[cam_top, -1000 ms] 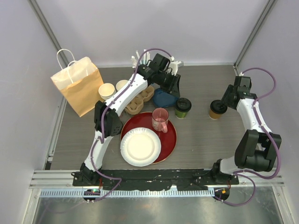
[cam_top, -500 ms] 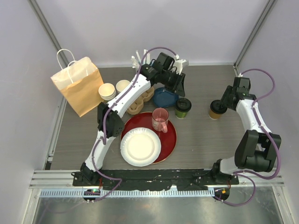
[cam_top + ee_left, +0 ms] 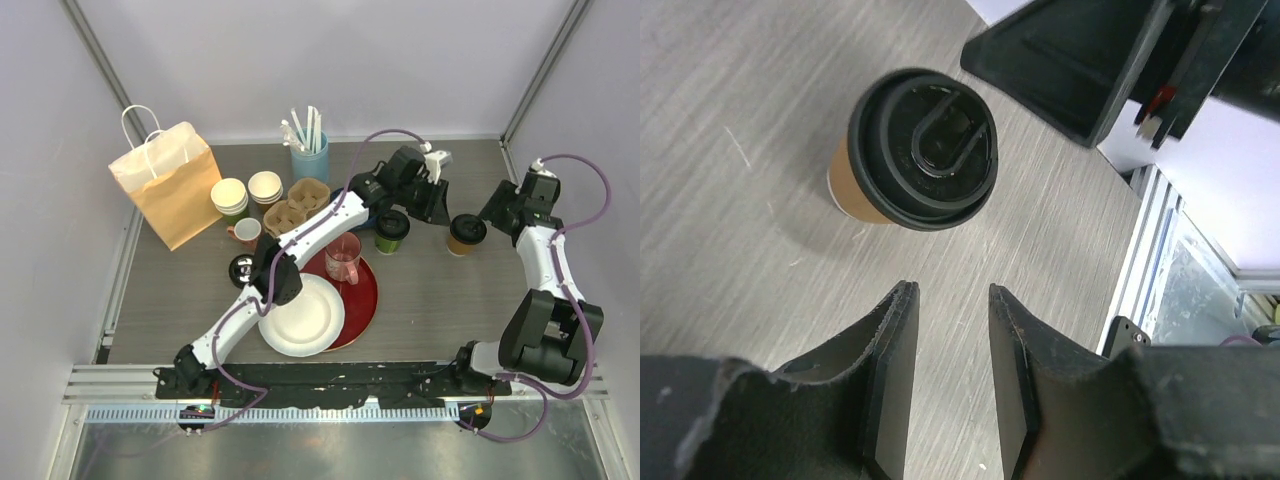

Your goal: Pack the takeout coffee

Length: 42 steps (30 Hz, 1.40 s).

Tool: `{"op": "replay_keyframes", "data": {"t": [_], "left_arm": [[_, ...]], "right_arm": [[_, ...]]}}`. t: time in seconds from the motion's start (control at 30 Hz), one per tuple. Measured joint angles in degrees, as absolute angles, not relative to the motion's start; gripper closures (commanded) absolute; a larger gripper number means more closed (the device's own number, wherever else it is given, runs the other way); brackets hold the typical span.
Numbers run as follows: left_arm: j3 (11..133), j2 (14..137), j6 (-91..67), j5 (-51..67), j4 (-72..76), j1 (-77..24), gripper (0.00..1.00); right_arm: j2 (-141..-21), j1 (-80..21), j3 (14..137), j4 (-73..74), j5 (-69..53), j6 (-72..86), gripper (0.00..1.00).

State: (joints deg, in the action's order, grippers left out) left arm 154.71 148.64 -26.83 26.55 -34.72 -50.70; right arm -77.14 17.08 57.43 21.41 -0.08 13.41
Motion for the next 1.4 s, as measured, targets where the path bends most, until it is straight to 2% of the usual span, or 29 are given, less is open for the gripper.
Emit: {"op": "replay_keyframes", "data": {"t": [0.13, 0.17, 0.5, 0.6, 0.63, 0.8, 0.83, 0.9, 1.07, 1.4], "left_arm": [[154.7, 150.5, -28.1, 26.3, -34.0, -51.9, 0.61], [154.7, 150.5, -28.2, 26.3, -33.8, -51.9, 0.61], [154.7, 150.5, -28.0, 26.3, -32.4, -51.1, 0.62], [154.7, 150.5, -27.6, 26.3, -32.4, -51.1, 0.62], [154.7, 150.5, -27.4, 26.3, -32.4, -51.1, 0.62], [154.7, 150.5, -26.4, 26.1, -32.8, -51.1, 0.62], [154.7, 150.5, -26.3, 26.1, -32.9, -51.1, 0.62], [154.7, 150.5, -26.3, 26.1, -33.1, -51.1, 0.62], [154.7, 150.5, -25.6, 26.1, -33.4, -51.1, 0.62], [154.7, 150.5, -25.0, 26.0, -33.8, -51.1, 0.63]], "right_arm": [[-77.1, 22.0, 54.7, 18.4, -4.2, 15.7, 0.23], [-77.1, 22.9, 54.3, 17.6, -5.3, 16.4, 0.16], [-79.4, 31.8, 48.1, 5.9, -18.3, 27.7, 0.13], [-80.4, 33.2, 46.9, 4.3, -18.8, 31.0, 0.27], [-80.4, 33.8, 46.9, 4.1, -18.8, 32.3, 0.39], [-80.4, 35.8, 46.9, 2.4, -17.9, 36.1, 0.76], [-80.6, 36.1, 46.8, 2.2, -17.5, 36.9, 0.87], [-81.2, 36.5, 46.2, 0.7, -17.2, 38.0, 0.99], [-85.4, 36.5, 42.4, -2.7, -17.7, 39.9, 0.99], [-96.3, 35.6, 42.2, -7.1, -24.3, 40.4, 0.99]]}}
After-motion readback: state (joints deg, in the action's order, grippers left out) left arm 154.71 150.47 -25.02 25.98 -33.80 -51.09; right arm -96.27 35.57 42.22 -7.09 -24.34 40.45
